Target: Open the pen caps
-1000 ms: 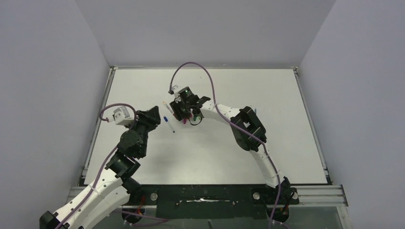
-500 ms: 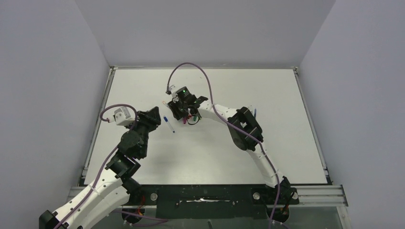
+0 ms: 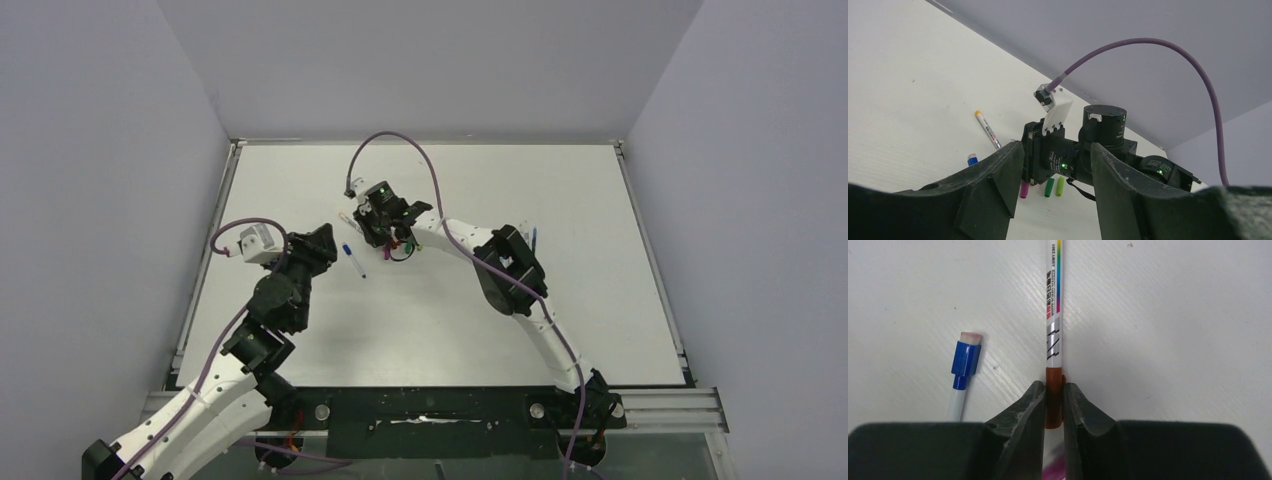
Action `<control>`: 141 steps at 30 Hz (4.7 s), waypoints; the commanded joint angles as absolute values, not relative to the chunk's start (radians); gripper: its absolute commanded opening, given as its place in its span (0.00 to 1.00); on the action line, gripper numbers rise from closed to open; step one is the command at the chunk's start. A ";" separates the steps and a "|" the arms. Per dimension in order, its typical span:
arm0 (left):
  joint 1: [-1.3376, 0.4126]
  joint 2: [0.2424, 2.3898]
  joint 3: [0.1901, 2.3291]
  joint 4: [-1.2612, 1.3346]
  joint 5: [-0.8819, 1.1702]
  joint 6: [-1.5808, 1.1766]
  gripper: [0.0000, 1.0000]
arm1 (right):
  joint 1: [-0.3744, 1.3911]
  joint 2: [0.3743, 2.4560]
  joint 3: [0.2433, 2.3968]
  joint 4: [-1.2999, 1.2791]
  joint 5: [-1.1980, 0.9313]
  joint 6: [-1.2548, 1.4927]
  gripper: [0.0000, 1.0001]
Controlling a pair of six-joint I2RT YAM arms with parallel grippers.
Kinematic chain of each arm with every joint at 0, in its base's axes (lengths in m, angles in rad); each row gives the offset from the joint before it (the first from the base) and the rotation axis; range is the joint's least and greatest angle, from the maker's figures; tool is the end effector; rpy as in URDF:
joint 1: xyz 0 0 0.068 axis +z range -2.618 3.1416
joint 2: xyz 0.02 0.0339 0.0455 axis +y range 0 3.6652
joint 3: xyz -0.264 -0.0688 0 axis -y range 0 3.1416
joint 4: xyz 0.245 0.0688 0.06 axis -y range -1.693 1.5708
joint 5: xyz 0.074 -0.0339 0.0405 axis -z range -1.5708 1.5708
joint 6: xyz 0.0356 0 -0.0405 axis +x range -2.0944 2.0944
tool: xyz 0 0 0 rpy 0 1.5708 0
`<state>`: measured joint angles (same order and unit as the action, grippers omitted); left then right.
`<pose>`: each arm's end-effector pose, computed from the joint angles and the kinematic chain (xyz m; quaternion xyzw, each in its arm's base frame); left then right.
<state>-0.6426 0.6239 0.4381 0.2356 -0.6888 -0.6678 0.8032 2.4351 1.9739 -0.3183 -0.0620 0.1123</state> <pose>0.1408 -0.0771 0.2865 -0.2528 0.6457 -0.2310 0.6825 0.3767 0.3936 0.1526 -0.3236 0.8638 0.1959 0.3329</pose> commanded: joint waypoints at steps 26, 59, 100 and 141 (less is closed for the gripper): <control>-0.661 0.652 0.402 0.462 -0.548 -0.614 0.54 | 0.742 1.592 1.121 0.094 -0.313 0.352 0.00; -0.584 0.994 0.347 0.950 0.023 -0.785 0.56 | 0.712 1.304 0.694 0.672 -0.526 0.580 0.00; -0.527 1.136 0.382 1.046 0.190 -0.892 0.10 | 0.724 1.354 0.718 0.584 -0.511 0.538 0.45; -0.383 1.155 0.291 1.170 0.219 -0.994 0.07 | 0.865 1.447 0.746 0.430 -0.457 0.497 0.00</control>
